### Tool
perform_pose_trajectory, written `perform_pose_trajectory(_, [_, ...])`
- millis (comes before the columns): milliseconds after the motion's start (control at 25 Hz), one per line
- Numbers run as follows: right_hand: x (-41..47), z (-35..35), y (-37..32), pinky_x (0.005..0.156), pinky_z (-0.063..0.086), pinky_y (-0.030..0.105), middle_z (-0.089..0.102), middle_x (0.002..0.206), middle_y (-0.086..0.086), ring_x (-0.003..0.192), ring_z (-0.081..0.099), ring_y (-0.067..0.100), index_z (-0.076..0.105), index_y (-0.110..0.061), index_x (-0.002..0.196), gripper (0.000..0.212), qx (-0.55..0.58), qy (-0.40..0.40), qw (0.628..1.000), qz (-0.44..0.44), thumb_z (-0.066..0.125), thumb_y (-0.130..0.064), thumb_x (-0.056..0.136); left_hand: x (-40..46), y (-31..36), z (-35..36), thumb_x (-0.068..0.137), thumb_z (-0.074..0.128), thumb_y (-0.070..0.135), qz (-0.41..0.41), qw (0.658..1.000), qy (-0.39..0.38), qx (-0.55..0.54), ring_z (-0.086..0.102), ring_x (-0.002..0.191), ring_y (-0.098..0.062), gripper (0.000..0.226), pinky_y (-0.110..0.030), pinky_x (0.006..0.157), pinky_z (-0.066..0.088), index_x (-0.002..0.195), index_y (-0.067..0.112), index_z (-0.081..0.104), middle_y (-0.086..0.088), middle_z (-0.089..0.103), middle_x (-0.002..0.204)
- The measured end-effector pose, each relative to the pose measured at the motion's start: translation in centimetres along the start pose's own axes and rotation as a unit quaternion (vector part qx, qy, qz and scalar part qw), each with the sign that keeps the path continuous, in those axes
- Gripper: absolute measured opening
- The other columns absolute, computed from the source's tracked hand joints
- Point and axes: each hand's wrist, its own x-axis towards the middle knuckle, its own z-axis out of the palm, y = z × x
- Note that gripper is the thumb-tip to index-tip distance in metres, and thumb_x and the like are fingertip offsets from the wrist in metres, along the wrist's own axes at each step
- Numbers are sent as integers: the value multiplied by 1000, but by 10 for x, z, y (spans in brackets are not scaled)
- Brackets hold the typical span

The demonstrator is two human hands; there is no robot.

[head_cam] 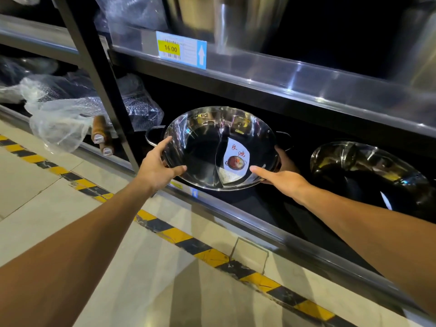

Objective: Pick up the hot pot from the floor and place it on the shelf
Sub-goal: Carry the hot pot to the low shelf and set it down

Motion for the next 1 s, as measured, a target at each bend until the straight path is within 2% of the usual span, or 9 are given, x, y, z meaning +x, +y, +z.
perform_pose_trajectory(240, [10, 8, 24, 62, 59, 16, 54, 144, 9, 112, 64, 22, 33, -23, 156, 92, 34, 18, 999, 26, 84, -10, 80, 13, -12, 24, 82, 72, -5, -7, 998, 41, -51, 59, 116, -15, 79, -43, 107, 47, 149, 22, 39, 13, 60, 111])
perform_pose_trajectory(360, [9, 9, 34, 61, 55, 10, 54, 146, 12, 103, 65, 17, 32, -22, 156, 90, 2, 18, 999, 37, 82, -15, 83, 16, -23, 33, 83, 71, -5, -21, 997, 31, -64, 58, 123, -19, 80, -45, 109, 45, 150, 22, 36, 2, 61, 126])
perform_pose_trajectory(440, [10, 8, 34, 77, 56, 15, 53, 148, 9, 116, 62, 20, 28, -26, 157, 88, -58, 7, 997, 41, 79, -28, 86, 16, -27, 33, 83, 73, -1, -23, 999, 4, -43, 55, 126, -18, 82, -42, 112, 42, 151, 22, 33, 0, 57, 135])
perform_pose_trajectory(520, [6, 7, 32, 101, 51, 33, 56, 146, 5, 125, 59, 24, 21, -31, 159, 86, -123, -2, 991, 55, 70, -46, 90, 13, -28, 32, 84, 74, 7, -7, 1000, -30, 4, 54, 121, -14, 79, -36, 110, 40, 150, 23, 33, 3, 57, 132])
perform_pose_trajectory(600, [-7, 10, 31, 95, 53, 31, 67, 130, 4, 111, 66, 15, 25, -28, 157, 79, -150, 17, 988, 43, 55, -62, 92, 3, -32, 29, 89, 69, 17, 38, 996, -8, 78, 49, 126, -17, 68, -34, 112, 35, 147, 21, 36, -1, 50, 140])
perform_pose_trajectory(680, [-30, 11, 36, 83, 45, 15, 67, 121, 6, 103, 62, 1, 40, -18, 149, 88, -224, 61, 972, -17, 35, -79, 86, -15, -42, 23, 95, 59, 31, 123, 967, 44, 221, 29, 143, -25, 62, -38, 118, 25, 150, 16, 33, -10, 30, 155])
perform_pose_trajectory(800, [-57, 3, 50, 107, 36, 31, 25, 161, 1, 137, 36, 14, 20, -28, 159, 74, -386, 10, 909, -158, 30, -67, 96, -42, -57, 19, 101, 39, 46, 297, 884, -64, 354, 4, 153, -22, 64, -47, 123, 17, 157, 23, 20, -4, 10, 166])
perform_pose_trajectory(880, [-59, -1, 54, 120, 28, 41, 8, 167, -3, 150, 17, 21, 6, -30, 162, 74, -483, -64, 851, -196, 26, -64, 100, -52, -65, 24, 101, 29, 52, 316, 853, -142, 390, -8, 154, -19, 65, -48, 124, 8, 158, 33, 6, 3, 0, 168])
perform_pose_trajectory(1000, [-47, 4, 54, 122, 21, 45, -3, 169, -5, 154, 5, 25, -7, -35, 161, 77, -529, -98, 828, -159, 19, -70, 97, -46, -72, 34, 97, 18, 63, 264, 825, -148, 478, -22, 151, -21, 72, -50, 124, 0, 156, 34, -11, 2, -17, 166])
